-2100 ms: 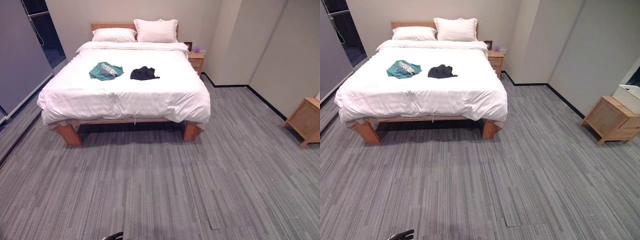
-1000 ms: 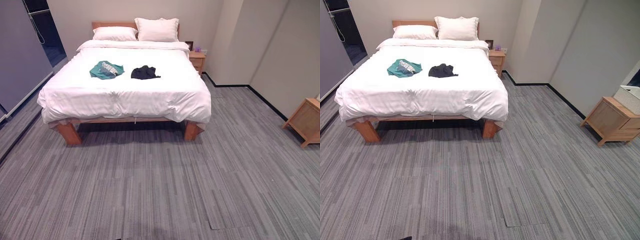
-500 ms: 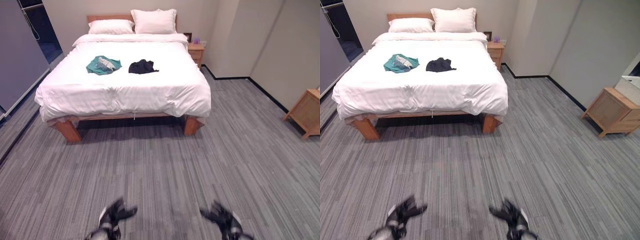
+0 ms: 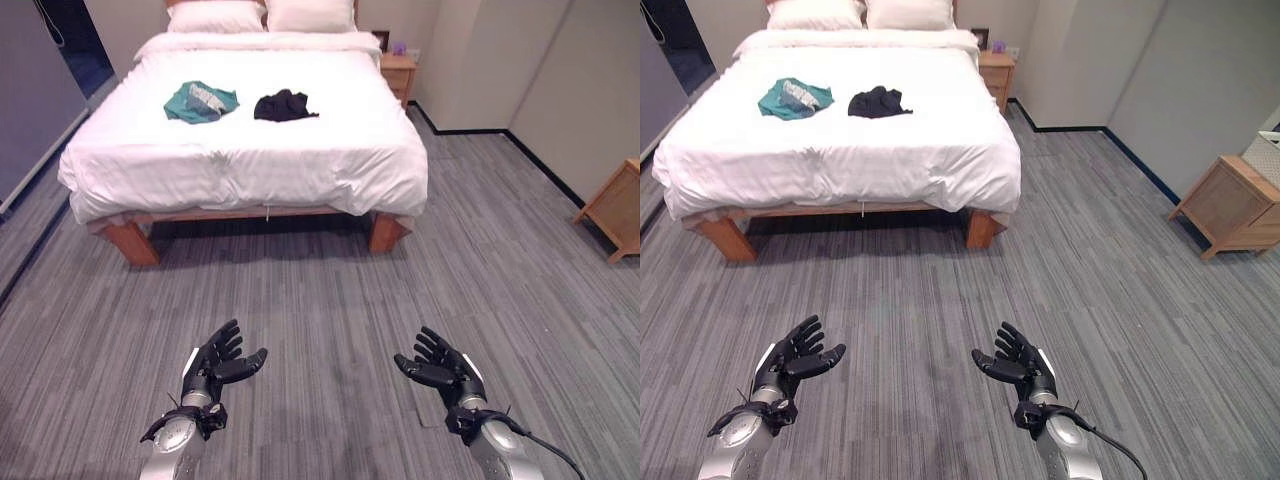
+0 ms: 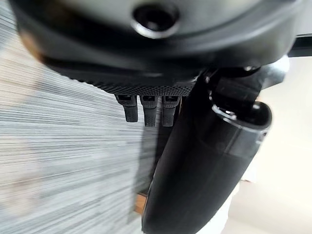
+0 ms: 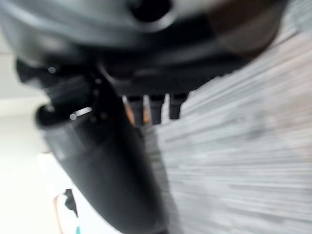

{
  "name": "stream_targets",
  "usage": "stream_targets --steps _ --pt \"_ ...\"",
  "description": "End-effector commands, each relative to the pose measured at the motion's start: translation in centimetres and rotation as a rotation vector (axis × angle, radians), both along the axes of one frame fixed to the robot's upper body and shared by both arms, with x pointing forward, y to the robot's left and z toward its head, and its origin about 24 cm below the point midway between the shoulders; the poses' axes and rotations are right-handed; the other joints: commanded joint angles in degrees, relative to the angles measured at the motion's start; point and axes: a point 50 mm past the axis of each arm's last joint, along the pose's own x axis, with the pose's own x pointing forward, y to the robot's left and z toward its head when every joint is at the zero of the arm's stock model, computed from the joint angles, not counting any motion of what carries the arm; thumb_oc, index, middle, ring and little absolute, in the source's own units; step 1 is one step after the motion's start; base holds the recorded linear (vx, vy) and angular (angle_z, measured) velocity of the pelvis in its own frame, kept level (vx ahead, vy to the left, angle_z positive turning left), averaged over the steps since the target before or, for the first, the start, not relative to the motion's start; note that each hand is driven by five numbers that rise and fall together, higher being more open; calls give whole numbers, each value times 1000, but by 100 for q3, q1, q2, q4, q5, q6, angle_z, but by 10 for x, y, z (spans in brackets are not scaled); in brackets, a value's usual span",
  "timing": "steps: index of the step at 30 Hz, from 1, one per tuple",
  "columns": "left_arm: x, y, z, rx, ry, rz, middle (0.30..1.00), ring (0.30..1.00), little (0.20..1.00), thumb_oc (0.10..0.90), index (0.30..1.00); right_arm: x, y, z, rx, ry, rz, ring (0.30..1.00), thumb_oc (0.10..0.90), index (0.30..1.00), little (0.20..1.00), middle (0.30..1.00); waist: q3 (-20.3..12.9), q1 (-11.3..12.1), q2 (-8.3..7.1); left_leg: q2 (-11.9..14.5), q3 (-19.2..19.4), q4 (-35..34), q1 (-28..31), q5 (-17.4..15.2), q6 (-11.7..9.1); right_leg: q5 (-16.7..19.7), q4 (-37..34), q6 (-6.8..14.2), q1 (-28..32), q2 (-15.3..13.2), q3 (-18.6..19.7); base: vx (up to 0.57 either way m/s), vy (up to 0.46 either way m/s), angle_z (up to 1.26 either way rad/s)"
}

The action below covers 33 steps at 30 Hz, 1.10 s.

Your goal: Pick up bed clothes into laundry basket.

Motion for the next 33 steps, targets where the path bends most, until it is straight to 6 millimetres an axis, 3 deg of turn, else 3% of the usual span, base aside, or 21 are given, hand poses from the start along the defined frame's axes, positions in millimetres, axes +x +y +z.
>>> stream_targets --steps 1,3,7,8,9,11,12,14,15,16,19,23,25,26,28,29,30,31,32,33 --pt "29 21 50 36 -282 87 900 900 900 800 900 29 -7 48 11 -275 -20 900 800 900 900 900 -91 153 -167 63 118 631 -485 -285 -118 -245 982 870 -225 -966 -183 30 79 2" --pt "29 23 53 40 -295 100 900 900 900 800 900 28 -8 48 18 -279 -37 900 800 900 900 900 -55 151 -157 32 65 657 -495 -302 -88 -204 1195 889 -296 -1007 -198 38 113 5" --pt "30 30 52 54 -280 111 900 900 900 800 900 27 -8 51 -7 -297 -46 900 800 900 900 900 186 78 -119 -135 -82 915 -513 -492 132 457 2671 785 -927 -1278 -224 50 158 20" --pt "30 30 52 54 -281 111 900 900 900 800 900 28 -8 51 -8 -297 -46 900 800 900 900 900 184 85 -126 -143 -73 924 -525 -496 135 445 2701 790 -954 -1288 -209 74 163 12" --pt "30 34 57 82 -290 113 900 900 900 800 900 33 -1 52 -6 -299 -20 900 800 900 900 900 301 97 -53 -105 21 967 -440 -591 192 447 3213 719 -1227 -1336 -393 98 131 8" --pt "29 36 58 83 -291 118 900 900 900 800 900 34 1 51 1 -293 -15 900 800 900 900 900 330 81 -25 -88 21 955 -376 -625 187 384 3354 717 -1378 -1280 -410 144 81 0" --pt "29 38 60 70 -309 137 900 900 900 800 900 34 4 51 4 -291 11 900 800 900 900 900 370 -17 33 -6 -79 937 -195 -629 139 181 3389 714 -1773 -952 -333 224 -10 -9" --pt "28 39 61 62 -317 144 900 900 900 800 900 33 4 51 -1 -291 20 900 800 900 900 900 382 -80 49 15 -145 925 -81 -645 100 115 3261 704 -1908 -812 -285 250 -38 0" --pt "28 40 65 62 -338 152 900 900 900 800 900 30 2 50 -10 -282 22 900 800 900 900 900 410 -203 26 -2 -311 890 148 -750 29 100 2699 720 -2076 -597 -148 444 -122 18" --pt "30 39 66 57 -352 157 900 900 900 800 900 26 -1 45 -3 -263 3 900 800 900 900 900 384 -380 -25 -38 -487 862 418 -855 -53 304 1705 775 -2280 -403 53 579 -150 36" --pt "36 34 77 44 -409 142 900 900 900 800 900 19 -6 43 -21 -249 -8 900 800 900 900 900 351 -658 37 54 -810 734 947 -954 -197 862 610 932 -2554 -206 97 498 -107 69" --pt "39 24 83 -12 -460 105 900 900 900 800 900 5 -16 36 -37 -208 -26 900 800 900 900 900 192 -938 4 150 -1144 837 1343 -935 -370 1115 655 929 -2569 -255 83 401 -121 76" --pt "40 20 85 -31 -473 93 900 900 900 800 900 2 -19 35 -45 -200 -25 900 800 900 900 900 160 -978 76 264 -1149 980 1366 -953 -416 1066 738 902 -2513 -200 61 474 -170 94" --pt "43 7 80 -95 -469 32 900 900 900 800 900 -11 -27 28 -51 -159 -46 900 800 900 900 900 30 -1173 197 484 -1191 1633 1222 -348 -723 881 1056 704 -2463 -77 170 442 -167 82" --pt "48 3 81 -148 -478 41 900 900 900 800 900 -11 -34 32 -39 -176 -80 900 800 900 900 900 76 -1183 161 544 -1002 2969 515 713 -1063 687 1129 478 -2134 -142 94 459 -268 65" --pt "50 1 82 -206 -501 54 900 900 900 800 900 -13 -38 34 -23 -191 -103 900 800 900 900 900 167 -1114 116 613 -834 3808 50 932 -1050 485 1146 330 -1909 -115 59 353 -331 45" --pt "50 0 84 -234 -521 54 900 900 900 800 900 -14 -42 34 -31 -190 -110 900 800 900 900 900 239 -1038 -25 574 -690 4306 -311 1013 -927 403 1097 226 -1718 -173 77 348 -377 30" --pt "50 2 84 -256 -525 68 900 900 900 800 900 -14 -45 35 -47 -190 -116 900 800 900 900 900 289 -993 -94 762 -458 4677 -522 1081 -782 303 1079 83 -1569 -117 113 324 -374 23" --pt "49 3 81 -285 -517 96 900 900 900 800 900 -14 -51 38 -70 -193 -139 900 800 900 900 900 370 -877 -134 886 -282 4891 -816 921 -686 168 1066 -9 -1364 -23 191 345 -338 21" --pt "50 5 81 -315 -532 121 900 900 900 800 900 -11 -56 42 -73 -212 -168 900 800 900 900 900 430 -791 -197 986 -157 4879 -1141 883 -643 122 1018 -18 -1194 -53 225 333 -265 12"
